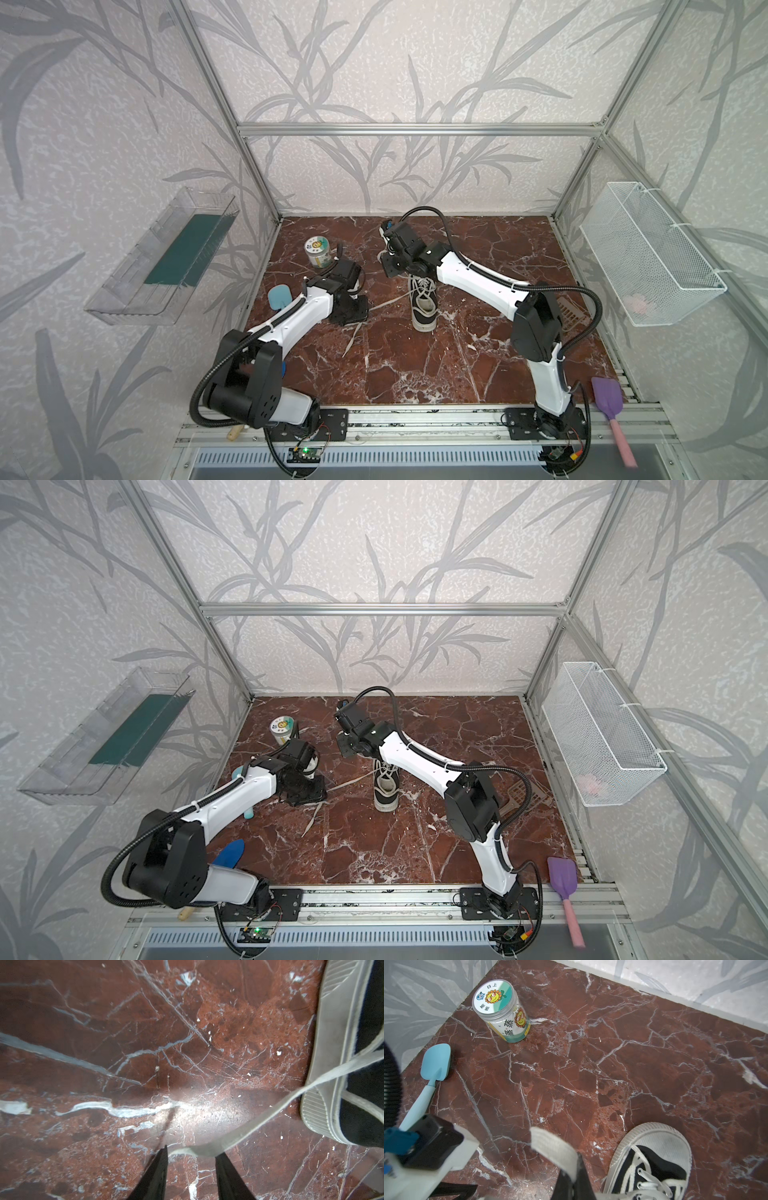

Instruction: Tie the shoes

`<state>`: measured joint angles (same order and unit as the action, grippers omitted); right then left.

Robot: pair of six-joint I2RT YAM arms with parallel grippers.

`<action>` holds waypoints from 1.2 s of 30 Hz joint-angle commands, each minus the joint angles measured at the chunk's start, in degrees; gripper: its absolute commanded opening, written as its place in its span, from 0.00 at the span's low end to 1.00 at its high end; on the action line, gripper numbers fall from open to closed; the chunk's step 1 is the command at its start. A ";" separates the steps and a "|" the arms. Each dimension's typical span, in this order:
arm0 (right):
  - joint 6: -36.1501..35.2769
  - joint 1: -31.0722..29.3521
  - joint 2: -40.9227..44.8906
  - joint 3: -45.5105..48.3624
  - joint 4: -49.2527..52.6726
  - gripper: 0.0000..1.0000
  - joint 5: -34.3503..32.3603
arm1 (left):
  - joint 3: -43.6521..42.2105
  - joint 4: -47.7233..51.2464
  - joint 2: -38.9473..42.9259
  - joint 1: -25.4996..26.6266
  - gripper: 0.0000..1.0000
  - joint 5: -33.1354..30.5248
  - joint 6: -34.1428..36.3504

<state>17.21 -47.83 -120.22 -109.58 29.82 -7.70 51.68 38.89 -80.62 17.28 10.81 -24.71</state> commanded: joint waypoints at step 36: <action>0.07 2.51 -17.85 -29.22 28.45 0.84 11.03 | -3.41 -0.25 5.75 -2.93 0.61 4.08 6.16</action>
<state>18.26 -46.44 -141.56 -139.57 54.74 1.96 47.40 39.59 -74.32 14.13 13.39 -19.99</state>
